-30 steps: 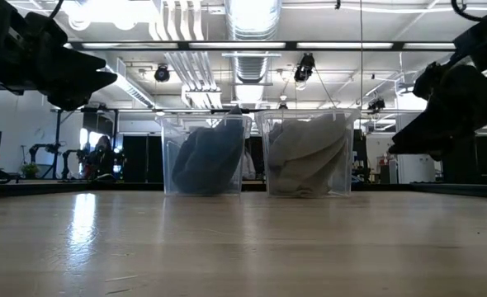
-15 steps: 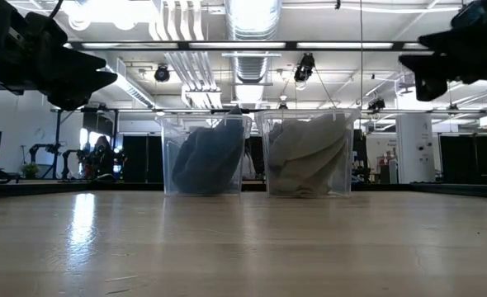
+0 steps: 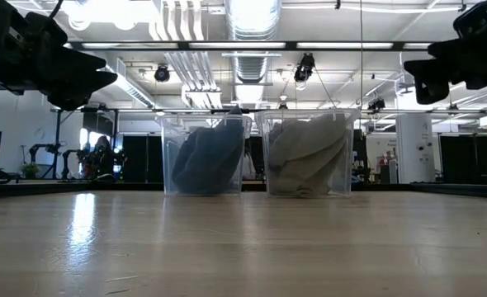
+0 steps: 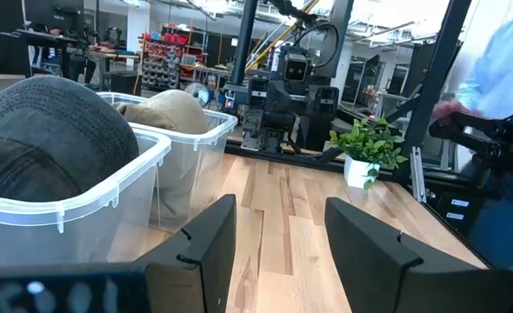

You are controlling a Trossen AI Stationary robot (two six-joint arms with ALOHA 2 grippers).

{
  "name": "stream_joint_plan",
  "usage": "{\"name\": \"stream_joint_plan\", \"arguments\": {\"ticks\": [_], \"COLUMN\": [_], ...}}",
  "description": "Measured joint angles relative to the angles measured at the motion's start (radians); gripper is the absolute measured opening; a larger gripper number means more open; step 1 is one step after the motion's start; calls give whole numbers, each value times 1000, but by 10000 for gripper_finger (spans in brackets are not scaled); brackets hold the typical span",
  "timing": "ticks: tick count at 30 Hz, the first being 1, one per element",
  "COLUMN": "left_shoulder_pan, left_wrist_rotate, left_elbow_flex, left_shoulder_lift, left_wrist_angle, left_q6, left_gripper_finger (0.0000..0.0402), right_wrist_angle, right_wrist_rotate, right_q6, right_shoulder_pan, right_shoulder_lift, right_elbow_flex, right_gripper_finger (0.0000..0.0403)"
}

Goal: Pick & Place hat
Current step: Return to Home Position

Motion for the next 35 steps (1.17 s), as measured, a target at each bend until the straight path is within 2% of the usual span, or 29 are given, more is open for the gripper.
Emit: {"name": "stream_joint_plan", "arguments": {"ticks": [13,35], "left_shoulder_pan": [0,0], "left_wrist_rotate": [0,1], "left_elbow_flex": [0,0], "left_shoulder_lift": [0,0], "left_wrist_angle": [1,2], "left_q6": [0,0], "left_gripper_finger": [172,172], "right_wrist_angle": [1,1], "right_wrist_rotate": [2,2], "right_q6": [16,18], "right_shoulder_pan": [0,0], "right_shoulder_lift": [55,54], "right_elbow_flex": [0,0], "right_gripper_finger": [192,192]}}
